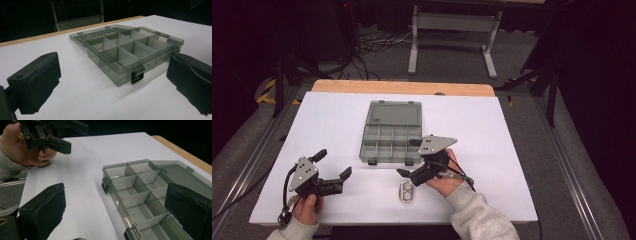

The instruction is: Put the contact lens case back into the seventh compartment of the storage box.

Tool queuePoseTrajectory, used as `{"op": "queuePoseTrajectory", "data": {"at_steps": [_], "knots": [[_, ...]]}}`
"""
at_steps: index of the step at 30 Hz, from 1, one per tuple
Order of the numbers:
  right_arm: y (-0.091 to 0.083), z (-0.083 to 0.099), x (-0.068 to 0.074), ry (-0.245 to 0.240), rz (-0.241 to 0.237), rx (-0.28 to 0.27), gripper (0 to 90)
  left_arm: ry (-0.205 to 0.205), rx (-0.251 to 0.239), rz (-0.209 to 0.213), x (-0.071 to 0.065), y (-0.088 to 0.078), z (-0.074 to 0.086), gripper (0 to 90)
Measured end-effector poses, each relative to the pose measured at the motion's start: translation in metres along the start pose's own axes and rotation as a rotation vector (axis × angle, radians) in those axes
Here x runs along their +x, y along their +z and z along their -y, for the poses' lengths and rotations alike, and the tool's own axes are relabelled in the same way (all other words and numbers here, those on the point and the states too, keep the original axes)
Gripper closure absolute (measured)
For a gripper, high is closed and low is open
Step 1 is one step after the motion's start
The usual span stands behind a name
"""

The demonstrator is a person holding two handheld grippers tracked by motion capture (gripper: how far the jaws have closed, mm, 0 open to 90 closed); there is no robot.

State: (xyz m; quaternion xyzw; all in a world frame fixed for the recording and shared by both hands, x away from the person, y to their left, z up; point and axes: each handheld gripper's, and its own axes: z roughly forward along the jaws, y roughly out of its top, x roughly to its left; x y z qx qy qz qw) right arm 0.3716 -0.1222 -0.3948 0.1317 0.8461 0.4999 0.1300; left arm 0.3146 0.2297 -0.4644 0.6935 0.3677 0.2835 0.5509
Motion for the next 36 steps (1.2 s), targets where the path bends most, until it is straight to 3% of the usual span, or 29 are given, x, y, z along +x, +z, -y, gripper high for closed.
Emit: {"op": "queuePoseTrajectory", "data": {"at_steps": [5, 9, 21, 36], "knots": [[0.0026, -0.0012, -0.0005, -0.001, -0.044, 0.033, 4.4, 0.003, 0.002, 0.002, 0.0, 0.0, 0.0, 0.1], [0.0027, -0.0019, 0.0024, -0.037, -0.056, 0.055, 4.7, 0.004, 0.002, 0.002, -0.0001, 0.0, 0.0, 0.1], [0.005, 0.0023, 0.0058, -0.034, -0.137, 0.188, 6.7, 0.004, 0.003, 0.002, -0.0001, 0.0, 0.0, 0.1], [0.0082, 0.0059, 0.0082, -0.063, -0.177, 0.268, 7.3, 0.005, 0.003, 0.002, -0.0002, -0.0003, 0.0, 0.2]]}}
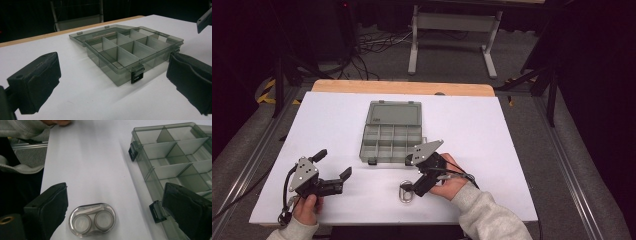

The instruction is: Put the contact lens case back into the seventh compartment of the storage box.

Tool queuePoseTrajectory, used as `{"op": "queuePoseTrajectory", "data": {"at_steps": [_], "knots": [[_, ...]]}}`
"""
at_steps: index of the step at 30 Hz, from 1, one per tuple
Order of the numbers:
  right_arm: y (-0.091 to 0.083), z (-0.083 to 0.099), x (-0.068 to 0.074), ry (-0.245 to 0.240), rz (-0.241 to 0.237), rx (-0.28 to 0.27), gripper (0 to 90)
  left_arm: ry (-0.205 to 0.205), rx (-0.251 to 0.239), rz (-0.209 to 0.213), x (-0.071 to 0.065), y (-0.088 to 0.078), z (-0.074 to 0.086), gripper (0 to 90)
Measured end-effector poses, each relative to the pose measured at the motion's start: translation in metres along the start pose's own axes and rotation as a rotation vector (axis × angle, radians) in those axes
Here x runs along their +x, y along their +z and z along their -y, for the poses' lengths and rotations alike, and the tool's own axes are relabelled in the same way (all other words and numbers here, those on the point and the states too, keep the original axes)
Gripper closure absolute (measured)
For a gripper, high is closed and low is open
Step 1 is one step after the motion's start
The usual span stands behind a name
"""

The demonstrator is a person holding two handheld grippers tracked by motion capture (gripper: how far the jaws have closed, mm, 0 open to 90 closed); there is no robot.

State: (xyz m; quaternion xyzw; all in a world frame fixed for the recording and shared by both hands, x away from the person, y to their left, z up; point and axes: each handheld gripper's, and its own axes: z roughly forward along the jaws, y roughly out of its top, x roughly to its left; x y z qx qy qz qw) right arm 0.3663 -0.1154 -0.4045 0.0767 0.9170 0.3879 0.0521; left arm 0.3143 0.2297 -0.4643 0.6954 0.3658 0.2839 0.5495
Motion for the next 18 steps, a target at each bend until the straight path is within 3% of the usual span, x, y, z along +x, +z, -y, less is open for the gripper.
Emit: {"op": "queuePoseTrajectory", "data": {"at_steps": [6, 18], "knots": [[0.004, -0.001, 0.004, -0.006, -0.039, 0.034, 7.7, 0.0, 0.0, 0.003, 0.0, 0.0, 0.0, 0.2], [0.011, -0.002, 0.007, -0.037, -0.057, 0.12, 8.0, 0.0, 0.0, 0.001, 0.0, 0.0, 0.0, 0.2]]}}
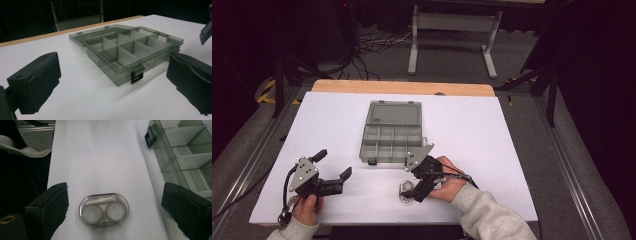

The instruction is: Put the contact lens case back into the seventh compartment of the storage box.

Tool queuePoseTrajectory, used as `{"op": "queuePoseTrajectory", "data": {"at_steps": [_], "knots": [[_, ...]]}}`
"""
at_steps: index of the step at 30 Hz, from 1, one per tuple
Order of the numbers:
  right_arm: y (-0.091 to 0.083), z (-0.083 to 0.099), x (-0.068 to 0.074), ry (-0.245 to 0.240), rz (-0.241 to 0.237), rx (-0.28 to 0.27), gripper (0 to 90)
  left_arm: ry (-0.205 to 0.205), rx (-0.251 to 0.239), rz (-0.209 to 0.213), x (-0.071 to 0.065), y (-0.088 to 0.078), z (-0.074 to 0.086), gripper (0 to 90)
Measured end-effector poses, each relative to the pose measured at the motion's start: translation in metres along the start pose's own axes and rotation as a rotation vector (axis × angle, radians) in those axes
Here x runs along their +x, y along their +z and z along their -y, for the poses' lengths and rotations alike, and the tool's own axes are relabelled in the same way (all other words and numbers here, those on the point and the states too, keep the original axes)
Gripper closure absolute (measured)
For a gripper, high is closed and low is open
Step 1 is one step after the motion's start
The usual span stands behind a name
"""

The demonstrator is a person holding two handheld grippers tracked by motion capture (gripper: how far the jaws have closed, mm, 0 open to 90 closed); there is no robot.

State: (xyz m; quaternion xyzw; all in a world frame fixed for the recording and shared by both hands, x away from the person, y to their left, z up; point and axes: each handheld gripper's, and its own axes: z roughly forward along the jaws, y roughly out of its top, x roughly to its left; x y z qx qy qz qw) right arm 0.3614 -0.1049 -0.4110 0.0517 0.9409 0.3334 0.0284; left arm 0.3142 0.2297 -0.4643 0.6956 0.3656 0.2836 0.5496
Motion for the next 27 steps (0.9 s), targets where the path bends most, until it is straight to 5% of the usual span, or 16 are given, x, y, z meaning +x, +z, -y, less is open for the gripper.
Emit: {"op": "queuePoseTrajectory", "data": {"at_steps": [27], "knots": [[0.023, -0.001, 0.004, -0.044, -0.045, 0.195, 9.8, -0.001, -0.001, 0.0, 0.0, 0.0, 0.0, 0.2]]}}
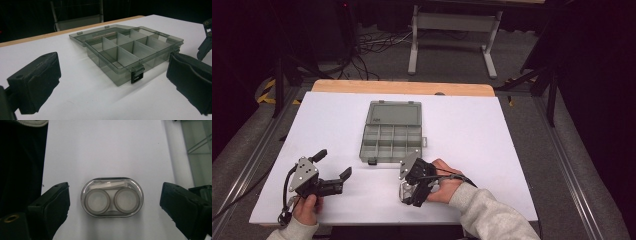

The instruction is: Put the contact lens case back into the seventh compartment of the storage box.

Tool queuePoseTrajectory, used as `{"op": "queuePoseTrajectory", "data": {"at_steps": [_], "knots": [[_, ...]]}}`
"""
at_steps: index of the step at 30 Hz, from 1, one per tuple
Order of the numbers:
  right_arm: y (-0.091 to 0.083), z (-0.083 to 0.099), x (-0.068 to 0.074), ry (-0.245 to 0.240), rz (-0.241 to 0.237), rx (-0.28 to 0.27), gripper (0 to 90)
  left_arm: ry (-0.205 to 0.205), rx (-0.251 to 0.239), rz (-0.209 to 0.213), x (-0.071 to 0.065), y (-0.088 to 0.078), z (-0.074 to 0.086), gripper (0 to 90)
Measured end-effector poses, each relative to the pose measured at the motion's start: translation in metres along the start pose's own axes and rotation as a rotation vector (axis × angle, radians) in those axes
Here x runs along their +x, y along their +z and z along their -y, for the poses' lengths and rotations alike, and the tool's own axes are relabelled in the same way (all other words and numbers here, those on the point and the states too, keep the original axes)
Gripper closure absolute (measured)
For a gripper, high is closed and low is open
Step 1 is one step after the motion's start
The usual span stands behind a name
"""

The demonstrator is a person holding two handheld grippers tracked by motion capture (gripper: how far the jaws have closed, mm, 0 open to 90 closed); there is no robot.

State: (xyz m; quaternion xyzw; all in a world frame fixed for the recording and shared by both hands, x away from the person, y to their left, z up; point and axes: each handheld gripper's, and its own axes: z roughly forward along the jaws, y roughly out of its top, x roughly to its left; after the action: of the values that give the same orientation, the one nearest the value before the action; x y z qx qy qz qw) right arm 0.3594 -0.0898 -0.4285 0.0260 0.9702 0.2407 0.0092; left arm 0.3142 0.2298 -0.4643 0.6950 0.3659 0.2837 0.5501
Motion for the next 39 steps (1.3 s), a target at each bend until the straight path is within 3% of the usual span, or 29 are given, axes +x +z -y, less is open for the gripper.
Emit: {"op": "queuePoseTrajectory", "data": {"at_steps": [13, 27, 39], "knots": [[0.006, 0.0, 0.001, 0.005, -0.01, 0.05, 14.2, 0.0, 0.0, 0.001, 0.0, 0.0, 0.0, 0.2], [0.014, -0.001, 0.002, -0.031, -0.011, 0.089, 25.4, 0.001, 0.0, 0.001, 0.0, 0.0, 0.0, 0.1], [0.016, -0.002, 0.002, -0.05, -0.013, 0.103, 26.2, 0.001, 0.0, 0.002, 0.0, 0.0, 0.0, 0.1]]}}
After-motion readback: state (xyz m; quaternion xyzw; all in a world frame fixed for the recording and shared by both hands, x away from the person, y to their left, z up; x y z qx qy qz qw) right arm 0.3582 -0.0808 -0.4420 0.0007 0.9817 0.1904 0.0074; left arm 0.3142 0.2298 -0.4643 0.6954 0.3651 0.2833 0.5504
